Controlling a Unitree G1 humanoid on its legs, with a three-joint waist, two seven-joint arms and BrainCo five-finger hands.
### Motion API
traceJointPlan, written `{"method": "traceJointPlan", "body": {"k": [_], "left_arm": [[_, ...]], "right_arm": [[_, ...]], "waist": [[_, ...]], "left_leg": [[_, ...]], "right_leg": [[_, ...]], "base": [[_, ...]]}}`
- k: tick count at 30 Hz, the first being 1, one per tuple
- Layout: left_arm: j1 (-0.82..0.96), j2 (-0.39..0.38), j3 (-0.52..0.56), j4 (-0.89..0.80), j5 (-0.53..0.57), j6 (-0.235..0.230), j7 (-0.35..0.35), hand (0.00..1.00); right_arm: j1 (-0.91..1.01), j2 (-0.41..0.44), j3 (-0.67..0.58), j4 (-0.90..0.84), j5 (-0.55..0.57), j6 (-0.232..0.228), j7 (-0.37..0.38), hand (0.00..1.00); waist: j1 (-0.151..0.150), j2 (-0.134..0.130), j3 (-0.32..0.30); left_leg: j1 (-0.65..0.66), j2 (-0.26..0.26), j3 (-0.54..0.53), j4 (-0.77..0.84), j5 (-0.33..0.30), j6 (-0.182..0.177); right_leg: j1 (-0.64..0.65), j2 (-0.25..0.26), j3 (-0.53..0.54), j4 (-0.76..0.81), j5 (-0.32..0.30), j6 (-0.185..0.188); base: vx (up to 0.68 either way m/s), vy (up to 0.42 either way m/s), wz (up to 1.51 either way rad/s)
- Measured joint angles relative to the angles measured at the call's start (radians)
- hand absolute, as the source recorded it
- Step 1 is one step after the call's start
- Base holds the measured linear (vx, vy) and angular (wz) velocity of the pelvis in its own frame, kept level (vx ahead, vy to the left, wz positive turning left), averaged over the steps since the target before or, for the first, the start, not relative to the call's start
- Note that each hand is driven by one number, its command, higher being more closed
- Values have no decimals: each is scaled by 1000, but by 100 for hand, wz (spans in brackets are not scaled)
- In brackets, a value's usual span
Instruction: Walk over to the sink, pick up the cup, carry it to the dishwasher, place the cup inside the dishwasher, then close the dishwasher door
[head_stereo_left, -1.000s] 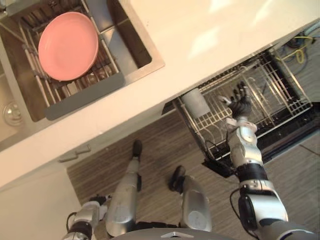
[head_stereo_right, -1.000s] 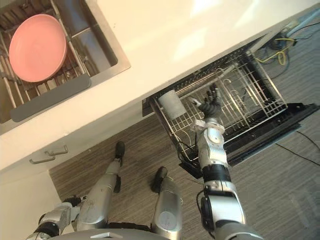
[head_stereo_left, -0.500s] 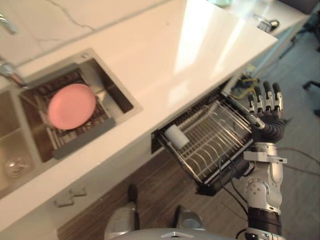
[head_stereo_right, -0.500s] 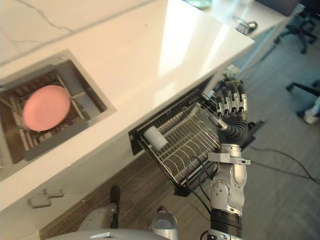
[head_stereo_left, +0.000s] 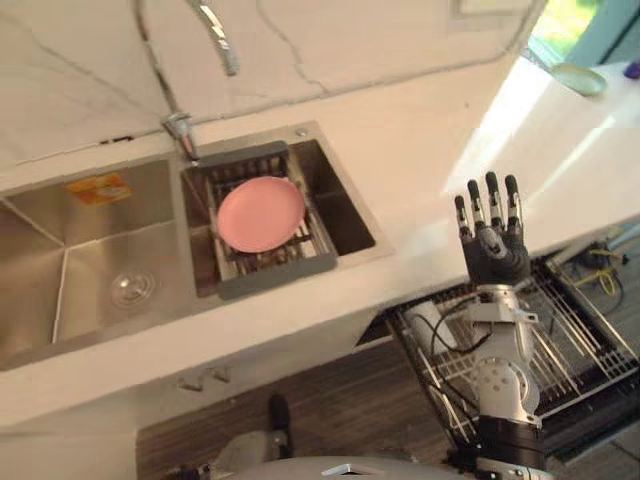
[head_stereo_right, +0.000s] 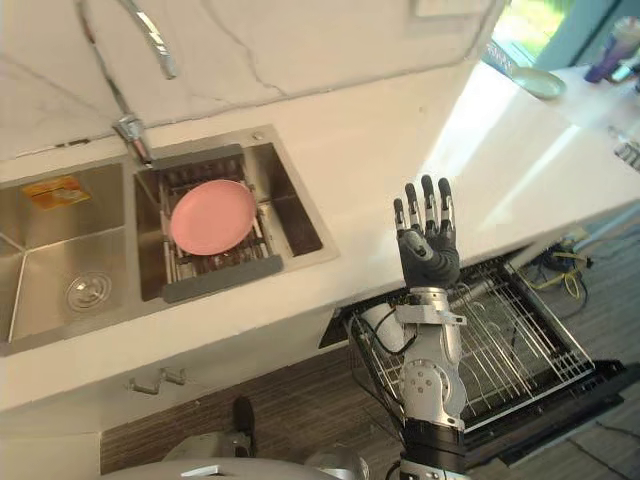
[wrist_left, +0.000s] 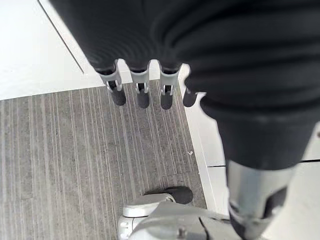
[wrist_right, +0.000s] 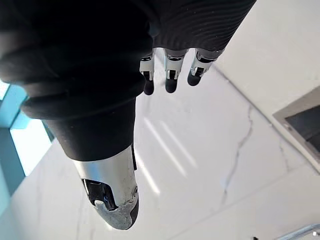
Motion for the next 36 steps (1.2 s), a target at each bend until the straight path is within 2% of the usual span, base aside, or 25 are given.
{"method": "traceJointPlan", "body": {"k": [1, 2, 3, 4, 5, 7, 8, 10, 11, 17, 21, 23, 26, 27, 29, 30, 32, 36], "left_arm": [[0, 6, -6, 0, -15, 0, 0, 0], [-2, 18, -23, 1, -37, -1, 0, 0], [-7, 32, -23, 2, -47, -1, 1, 0], [-21, 38, -21, 14, -47, 3, 10, 0], [-32, 44, -20, 23, -47, 6, 12, 0], [-53, 45, -20, 38, -45, 23, 7, 0], [-52, 45, -19, 40, -36, 30, 3, 0], [-52, 44, -9, 39, -4, 38, -16, 0], [-34, -2, 67, 33, 92, 39, -80, 0], [-33, -3, 67, 33, 90, 41, -80, 0], [-33, -12, 93, 37, 47, 67, -79, 0], [-33, -21, 96, 33, 29, 66, -74, 0], [-34, -34, 94, 26, 26, 55, -17, 0], [-36, -35, 94, 22, 12, 55, -6, 0], [-38, -36, 94, 1, -8, 57, 11, 0], [-37, -37, 94, -8, -7, 57, 24, 0], [-55, -37, 93, -9, -6, 58, 41, 0], [-72, -32, 85, -7, 0, 69, 52, 0]], "right_arm": [[14, 3, 6, 0, 0, -8, -7, 0], [35, 19, 13, 1, -1, -27, -23, 0], [47, 39, 13, 2, -1, -37, -28, 0], [55, 51, 8, 1, -1, -45, -44, 0], [61, 53, -4, -1, -1, -52, -54, 0], [66, 52, -37, -7, 4, -70, -61, 0], [73, 52, -43, -10, 6, -81, -62, 0], [100, 51, -61, -37, 6, -88, -63, 0], [95, 48, -135, -48, 23, -111, -69, 0], [94, 48, -136, -51, 23, -111, -70, 0], [66, 38, -129, -52, 22, -96, -94, 0], [47, 14, -125, -55, 8, -70, -109, 0], [14, -35, -95, -55, -82, 38, -117, 0], [10, -47, -81, -53, -113, 68, -114, 0], [9, -77, -60, -53, -193, 124, -98, 0], [10, -99, -58, -47, -270, 140, -89, 0], [9, -155, -39, -42, -371, 146, -82, 0], [3, -289, 16, -42, -601, 143, -13, 0]], "waist": [[0, -7, -5], [-7, -20, -15], [-14, -28, -16], [-25, -51, -18], [-28, -63, -24], [-33, -66, -25], [-42, -66, -26], [-49, -66, -26], [-69, -24, -49], [-69, -21, -47], [-53, -13, -46], [-37, 1, -42], [-29, 15, -43], [-24, 13, -43], [-17, 15, -43], [-19, 17, -43], [-25, 17, -44], [-50, 15, -44]], "left_leg": [[4, 0, -11, 0, -3, 3], [11, 0, -57, 1, -9, 10], [8, 3, -96, 5, -8, 17], [11, 6, -142, 7, -5, 22], [14, 6, -169, 7, -7, 24], [40, 1, -219, 7, -16, 26], [47, -4, -218, 1, -27, 26], [64, -21, -212, 1, -38, 27], [133, -6, -114, 0, -129, -16], [134, -6, -131, 1, -125, -20], [129, 2, -145, 7, -118, -27], [118, 10, -142, 7, -118, -36], [108, 26, -111, 15, -127, -59], [92, 31, -98, 46, -141, -78], [80, 50, -61, 89, -170, -98], [79, 60, -49, 101, -180, -106], [82, 74, -34, 102, -186, -114], [89, 82, -17, 101, -186, -115]], "right_leg": [[-31, -5, 31, 61, 40, -60], [-94, 10, 118, 158, 63, -85], [-133, 54, 180, 200, -29, -28], [-166, 125, 231, 194, -118, -4], [-183, 173, 257, 154, -162, 8], [-210, 259, 303, 15, -195, 41], [-230, 278, 329, -32, -190, 50], [-244, 272, 346, -87, -165, 64], [-116, 321, 384, -414, 13, 36], [-101, 320, 366, -429, 13, 37], [-65, 325, 327, -498, 30, 36], [-45, 326, 288, -554, 56, 41], [-28, 331, 236, -632, 98, 47], [-29, 331, 228, -645, 110, 43], [-28, 343, 232, -655, 120, 35], [-26, 353, 238, -660, 121, 33], [-26, 367, 249, -665, 122, 32], [-27, 376, 254, -664, 123, 32]], "base": [[175, 92, 65], [160, 51, 73], [163, -4, 102], [149, -33, 104], [144, -34, 100], [92, -59, 88], [40, -74, 77], [48, -61, 65], [49, -35, 34], [1, 1, 6], [31, 9, 21], [29, 10, 5], [44, -10, -15], [49, -41, -40], [33, -80, -40], [40, -105, -27], [38, -104, -25], [9, -38, -15]]}}
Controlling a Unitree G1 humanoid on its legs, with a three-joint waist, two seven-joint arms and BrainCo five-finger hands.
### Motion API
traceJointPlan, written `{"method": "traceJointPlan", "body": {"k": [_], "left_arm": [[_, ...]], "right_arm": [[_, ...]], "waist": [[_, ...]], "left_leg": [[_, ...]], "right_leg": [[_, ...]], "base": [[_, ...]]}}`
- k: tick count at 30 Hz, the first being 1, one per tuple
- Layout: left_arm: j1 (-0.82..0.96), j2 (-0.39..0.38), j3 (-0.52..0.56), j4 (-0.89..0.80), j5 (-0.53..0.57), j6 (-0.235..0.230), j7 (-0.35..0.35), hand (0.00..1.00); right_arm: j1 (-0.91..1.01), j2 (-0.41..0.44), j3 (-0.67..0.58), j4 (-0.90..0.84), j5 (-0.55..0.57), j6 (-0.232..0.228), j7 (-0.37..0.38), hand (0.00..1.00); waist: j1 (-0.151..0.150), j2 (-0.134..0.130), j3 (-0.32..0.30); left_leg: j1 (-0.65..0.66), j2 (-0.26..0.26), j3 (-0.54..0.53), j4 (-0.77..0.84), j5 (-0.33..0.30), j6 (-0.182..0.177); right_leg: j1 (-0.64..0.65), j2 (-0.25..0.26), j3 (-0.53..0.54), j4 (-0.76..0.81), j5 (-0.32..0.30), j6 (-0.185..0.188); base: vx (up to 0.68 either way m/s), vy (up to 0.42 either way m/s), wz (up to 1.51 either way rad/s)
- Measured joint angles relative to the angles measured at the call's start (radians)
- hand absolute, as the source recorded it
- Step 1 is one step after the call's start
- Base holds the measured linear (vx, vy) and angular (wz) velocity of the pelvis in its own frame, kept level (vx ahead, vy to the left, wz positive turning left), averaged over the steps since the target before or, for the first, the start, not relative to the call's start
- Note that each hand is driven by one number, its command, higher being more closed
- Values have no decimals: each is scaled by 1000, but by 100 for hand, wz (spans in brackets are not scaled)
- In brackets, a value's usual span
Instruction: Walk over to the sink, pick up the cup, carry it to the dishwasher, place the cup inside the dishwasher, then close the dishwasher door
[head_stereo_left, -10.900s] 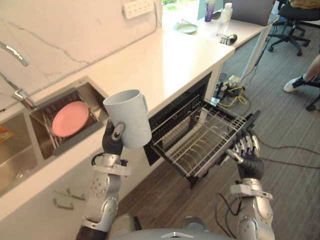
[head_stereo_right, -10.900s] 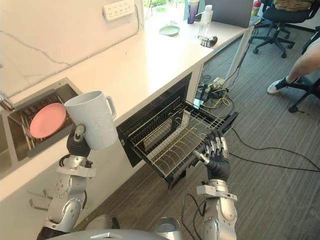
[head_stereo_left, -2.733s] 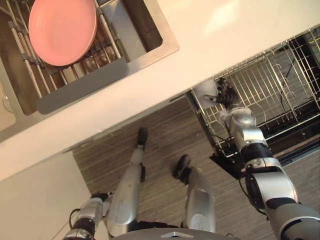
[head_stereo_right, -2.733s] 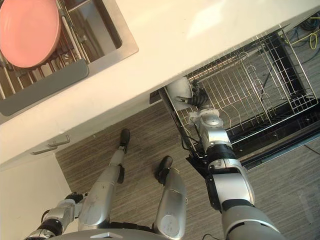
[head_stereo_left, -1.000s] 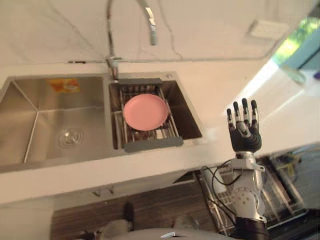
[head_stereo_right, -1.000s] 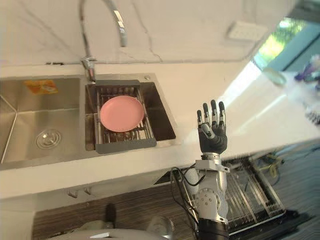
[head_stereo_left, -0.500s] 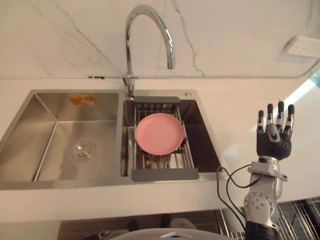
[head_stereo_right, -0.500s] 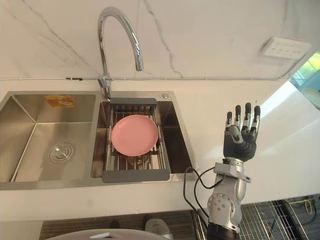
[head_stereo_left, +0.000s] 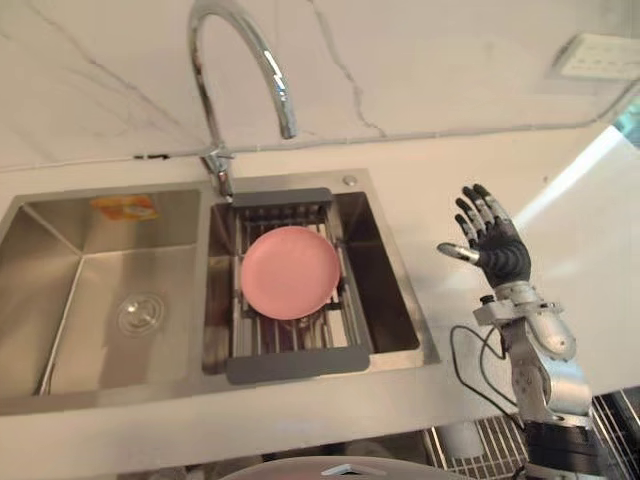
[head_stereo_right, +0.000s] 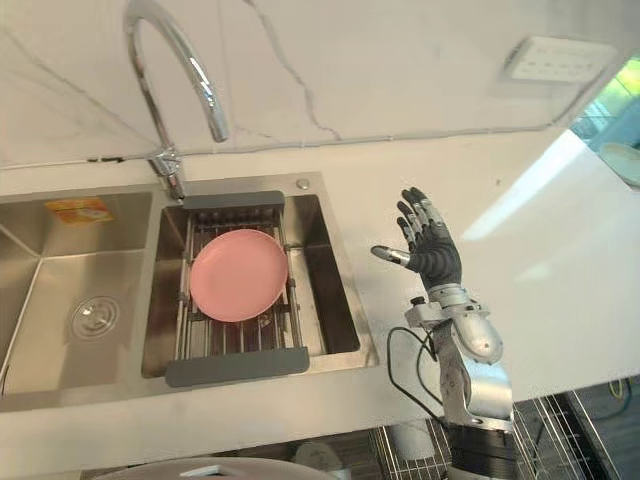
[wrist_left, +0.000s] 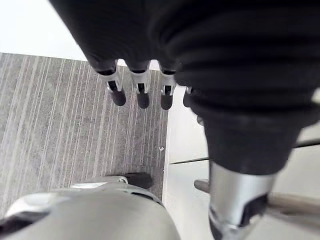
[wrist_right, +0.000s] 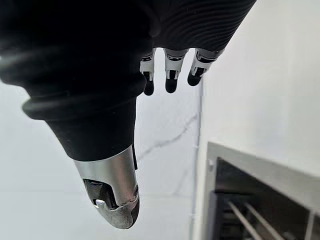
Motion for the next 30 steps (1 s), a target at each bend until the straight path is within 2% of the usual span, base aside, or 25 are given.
{"method": "traceJointPlan", "body": {"k": [4, 8, 11, 14, 19, 23, 30], "left_arm": [[-7, 9, -13, 0, 33, 0, -5, 0], [-11, 23, -33, 1, 88, 8, -6, 0], [-15, 29, -37, 8, 111, 12, -8, 0], [-29, 31, -38, 37, 111, 14, -19, 0], [-46, 39, -52, 48, 112, 24, -39, 0], [-50, 51, -71, 48, 112, 35, -45, 0], [-50, 52, -71, 49, 113, 49, -52, 0]], "right_arm": [[-7, -22, 29, 0, -113, -13, 46, 0], [-52, -46, 114, -1, -225, -77, 87, 0], [-68, -62, 149, -7, -263, -106, 121, 0], [-82, -83, 197, -47, -308, -115, 139, 0], [-129, -84, 283, -83, -453, -163, 153, 0], [-158, -85, 346, -84, -540, -168, 169, 0], [-211, -86, 464, -83, -638, -178, 168, 0]], "waist": [[5, -16, -10], [10, -40, -25], [11, -45, -28], [14, -45, -30], [26, -58, -38], [46, -75, -50], [65, -77, -51]], "left_leg": [[5, 0, 8, 0, 0, 1], [6, 3, 29, -2, 5, 16], [8, 4, 43, -2, 6, 17], [11, 2, 46, -19, 16, 28], [13, -1, 46, -24, 20, 35], [11, -4, 41, -24, 24, 40], [6, -17, 18, -35, 39, 52]], "right_leg": [[3, -1, 1, -1, 2, -2], [-3, -8, -32, -8, -1, -6], [-5, -9, -33, -8, 9, -13], [-12, -8, -28, -8, 20, -22], [-12, -9, -27, -8, 30, -23], [-12, -12, -28, -8, 32, -22], [-11, -25, -49, -8, 39, -17]], "base": [[-36, 18, -2], [-57, 7, -14], [-34, 10, -12], [-14, 8, -7], [0, 0, 0], [-23, 27, 4], [-33, 41, 9]]}}
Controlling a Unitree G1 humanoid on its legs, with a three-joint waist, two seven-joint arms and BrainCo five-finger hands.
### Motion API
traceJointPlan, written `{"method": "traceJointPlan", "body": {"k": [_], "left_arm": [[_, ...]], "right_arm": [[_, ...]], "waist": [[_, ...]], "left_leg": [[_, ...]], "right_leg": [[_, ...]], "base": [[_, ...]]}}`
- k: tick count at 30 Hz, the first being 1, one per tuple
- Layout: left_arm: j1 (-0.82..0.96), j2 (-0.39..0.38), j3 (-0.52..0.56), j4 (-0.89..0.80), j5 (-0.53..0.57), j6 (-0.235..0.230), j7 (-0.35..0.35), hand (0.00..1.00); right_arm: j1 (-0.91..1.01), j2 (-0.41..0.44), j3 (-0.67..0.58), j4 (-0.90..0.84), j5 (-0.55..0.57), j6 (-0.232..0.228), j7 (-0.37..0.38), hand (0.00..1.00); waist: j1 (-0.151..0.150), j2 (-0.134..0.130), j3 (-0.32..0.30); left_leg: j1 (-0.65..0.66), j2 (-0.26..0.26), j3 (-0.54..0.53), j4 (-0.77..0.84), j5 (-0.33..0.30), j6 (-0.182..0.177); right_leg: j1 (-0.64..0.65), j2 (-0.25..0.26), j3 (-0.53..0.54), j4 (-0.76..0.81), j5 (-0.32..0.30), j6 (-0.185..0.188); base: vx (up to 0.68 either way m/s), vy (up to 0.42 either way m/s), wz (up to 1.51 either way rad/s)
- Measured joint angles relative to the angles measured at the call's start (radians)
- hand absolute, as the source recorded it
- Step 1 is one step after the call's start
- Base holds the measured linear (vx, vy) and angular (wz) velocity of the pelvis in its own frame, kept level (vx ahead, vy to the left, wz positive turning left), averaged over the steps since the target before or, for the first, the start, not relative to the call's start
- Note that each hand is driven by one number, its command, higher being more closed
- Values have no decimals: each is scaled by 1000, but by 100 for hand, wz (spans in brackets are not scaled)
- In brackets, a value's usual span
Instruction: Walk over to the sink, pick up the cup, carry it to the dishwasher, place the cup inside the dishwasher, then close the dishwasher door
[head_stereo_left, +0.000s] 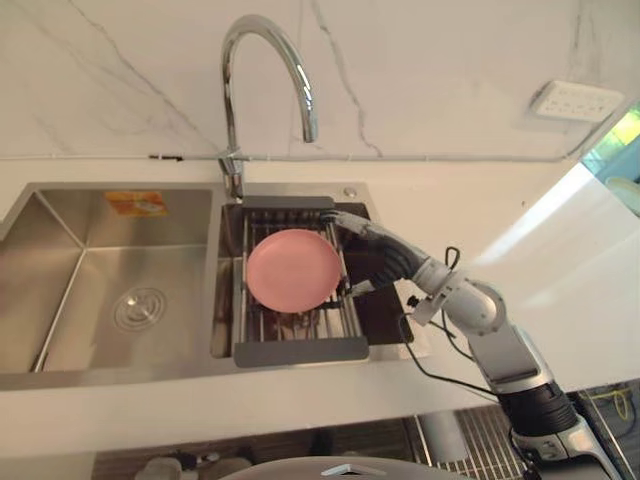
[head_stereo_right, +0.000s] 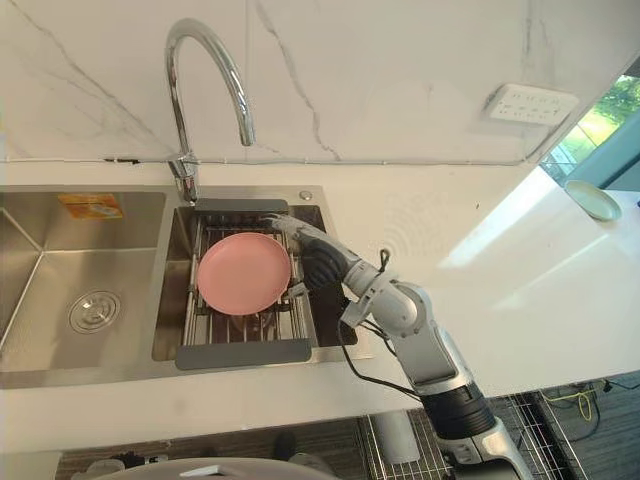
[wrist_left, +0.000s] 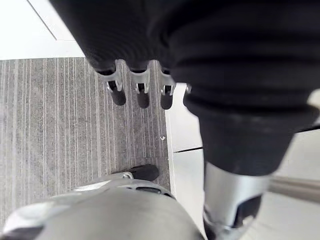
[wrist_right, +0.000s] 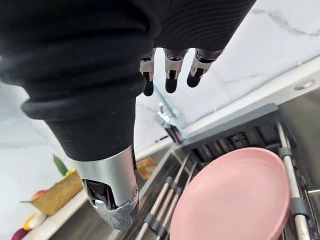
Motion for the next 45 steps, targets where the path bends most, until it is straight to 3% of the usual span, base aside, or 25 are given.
{"method": "traceJointPlan", "body": {"k": [7, 27, 39, 45], "left_arm": [[-1, 0, 1, -1, 1, -1, -11, 0], [13, -1, -7, -54, -3, -6, -13, 0], [35, 1, -8, -83, -26, -11, -11, 0], [40, 0, -7, -93, -33, -28, -10, 0]], "right_arm": [[-47, 0, 89, 23, -98, 1, 3, 0], [-53, 16, 208, 379, -263, 13, -12, 0], [-73, 50, 241, 511, -411, -65, -212, 0], [-89, 52, 242, 581, -529, -87, -422, 0]], "waist": [[22, 0, 0], [59, -2, 23], [67, -3, 29], [87, -6, 40]], "left_leg": [[0, -1, -16, -20, 18, -1], [-7, -13, -61, -34, 35, -2], [0, -16, -70, -33, 33, -4], [-4, -18, -88, -35, 30, -9]], "right_leg": [[-1, 0, -15, 0, 0, 0], [5, -12, -62, 7, -9, 13], [15, -15, -68, 7, -18, 20], [26, -18, -87, 7, -23, 21]], "base": [[-24, 20, 7], [-3, 19, 6], [-5, 6, 1], [-6, 23, 9]]}}
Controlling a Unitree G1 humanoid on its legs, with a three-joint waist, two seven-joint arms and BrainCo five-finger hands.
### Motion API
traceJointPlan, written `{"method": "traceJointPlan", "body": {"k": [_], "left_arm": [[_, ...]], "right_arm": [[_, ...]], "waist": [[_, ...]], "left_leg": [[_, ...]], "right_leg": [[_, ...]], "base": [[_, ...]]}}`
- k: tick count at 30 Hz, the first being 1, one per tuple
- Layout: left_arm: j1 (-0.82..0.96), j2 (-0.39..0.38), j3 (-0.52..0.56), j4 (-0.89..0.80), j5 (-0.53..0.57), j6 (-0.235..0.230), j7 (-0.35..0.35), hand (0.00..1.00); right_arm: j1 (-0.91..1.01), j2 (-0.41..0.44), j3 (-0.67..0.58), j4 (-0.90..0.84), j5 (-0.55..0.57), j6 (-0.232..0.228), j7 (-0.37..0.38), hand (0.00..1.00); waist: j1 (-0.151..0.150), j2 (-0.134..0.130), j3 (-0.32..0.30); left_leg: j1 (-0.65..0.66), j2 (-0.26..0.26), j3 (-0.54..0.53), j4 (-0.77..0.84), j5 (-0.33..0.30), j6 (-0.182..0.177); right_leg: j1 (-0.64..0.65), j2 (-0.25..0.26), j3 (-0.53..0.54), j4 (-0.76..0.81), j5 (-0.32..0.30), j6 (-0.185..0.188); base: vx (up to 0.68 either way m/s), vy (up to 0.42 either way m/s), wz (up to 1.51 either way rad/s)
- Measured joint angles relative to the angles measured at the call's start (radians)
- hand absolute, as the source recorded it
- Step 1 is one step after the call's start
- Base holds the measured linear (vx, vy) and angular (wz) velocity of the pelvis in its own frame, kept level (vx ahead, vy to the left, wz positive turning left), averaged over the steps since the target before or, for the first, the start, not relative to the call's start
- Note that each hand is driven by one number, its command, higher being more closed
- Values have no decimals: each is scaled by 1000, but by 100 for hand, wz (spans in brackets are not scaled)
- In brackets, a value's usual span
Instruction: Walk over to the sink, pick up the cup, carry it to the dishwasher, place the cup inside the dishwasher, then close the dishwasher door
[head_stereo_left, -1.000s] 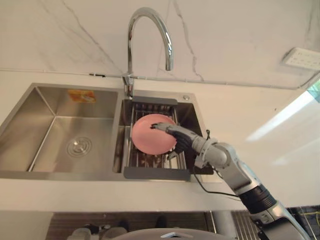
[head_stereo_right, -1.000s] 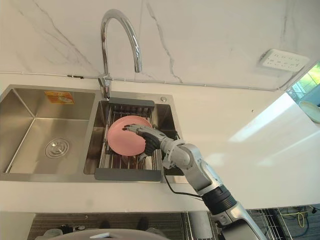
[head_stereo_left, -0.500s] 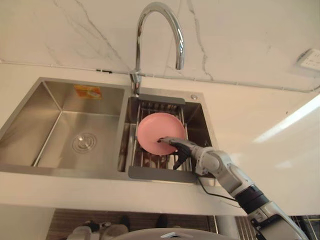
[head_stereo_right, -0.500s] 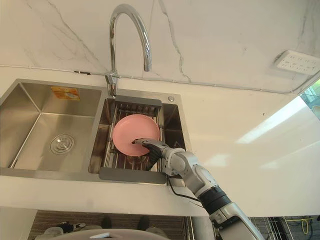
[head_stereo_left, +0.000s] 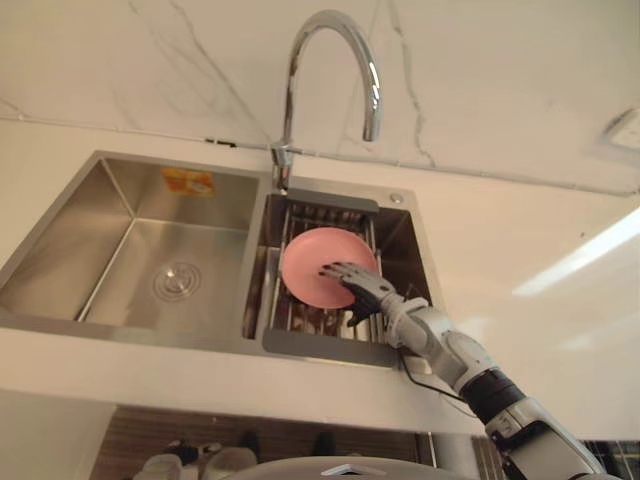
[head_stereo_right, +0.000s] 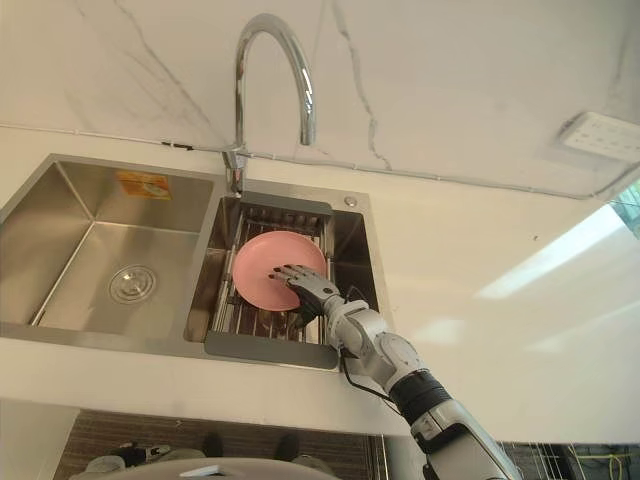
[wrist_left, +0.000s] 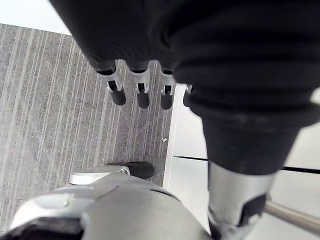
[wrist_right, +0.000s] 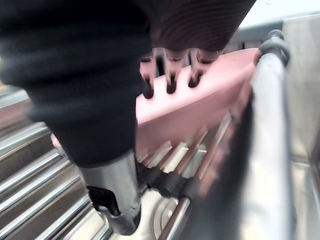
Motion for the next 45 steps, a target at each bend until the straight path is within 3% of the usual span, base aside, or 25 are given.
{"method": "traceJointPlan", "body": {"k": [3, 9, 13, 17, 21, 28, 30, 35, 45], "left_arm": [[0, 0, 1, -2, 4, -1, -1, 0], [1, 1, 7, -2, 28, 1, -12, 0], [5, -1, 7, -2, 26, -2, -7, 0], [12, -1, 7, -8, 27, -11, -3, 0], [20, 0, 8, -28, 28, -12, -1, 0], [55, 3, 6, -28, 28, -29, 1, 0], [60, 3, -1, -29, 28, -31, 36, 0], [72, 0, -9, -29, 32, -14, 125, 0], [115, -15, -9, -39, 51, -14, 137, 0]], "right_arm": [[-6, 2, 0, 10, -60, 1, -114, 0], [-4, 1, 2, 14, -149, 13, -229, 0], [8, 1, 4, 16, -192, 58, -336, 0], [17, 1, 3, 29, -195, 93, -392, 0], [16, 22, 2, 66, -195, 140, -476, 0], [1, 42, 0, 93, -157, 202, -548, 0], [0, 41, -1, 93, -147, 219, -578, 0], [-4, 42, -9, 98, -135, 235, -588, 0], [-36, 76, -8, 150, -71, 220, -626, 0]], "waist": [[2, -1, 1], [1, -1, 1], [2, 0, 3], [4, 0, 5], [26, -2, 7], [29, -4, 8], [32, -4, 8], [45, -2, 11], [70, 9, 53]], "left_leg": [[0, -1, -1, 0, 0, 3], [8, -3, -4, 1, -2, 11], [9, -7, -7, 2, -3, 12], [7, -10, -20, 2, -7, 7], [6, -12, -27, 1, -8, 7], [6, -17, -38, 1, -9, 11], [5, -19, -45, 1, -5, 20], [5, -23, -50, 2, -7, 22], [5, -33, -69, 4, -9, 26]], "right_leg": [[1, -1, -2, 0, -1, 2], [11, -2, -2, 0, -1, 1], [13, -6, -5, 0, -8, 9], [13, -11, -16, 10, -12, 10], [13, -14, -24, 20, -20, 10], [13, -20, -31, 30, -24, 12], [13, -22, -35, 30, -26, 14], [14, -25, -40, 34, -29, 19], [13, -42, -55, 60, -40, 24]], "base": [[23, 15, 1], [19, 11, 0], [-4, 8, 1], [-18, 36, 8], [-4, 25, 7], [42, 22, 6], [36, 16, 7], [11, 5, 2], [-8, 27, 7]]}}
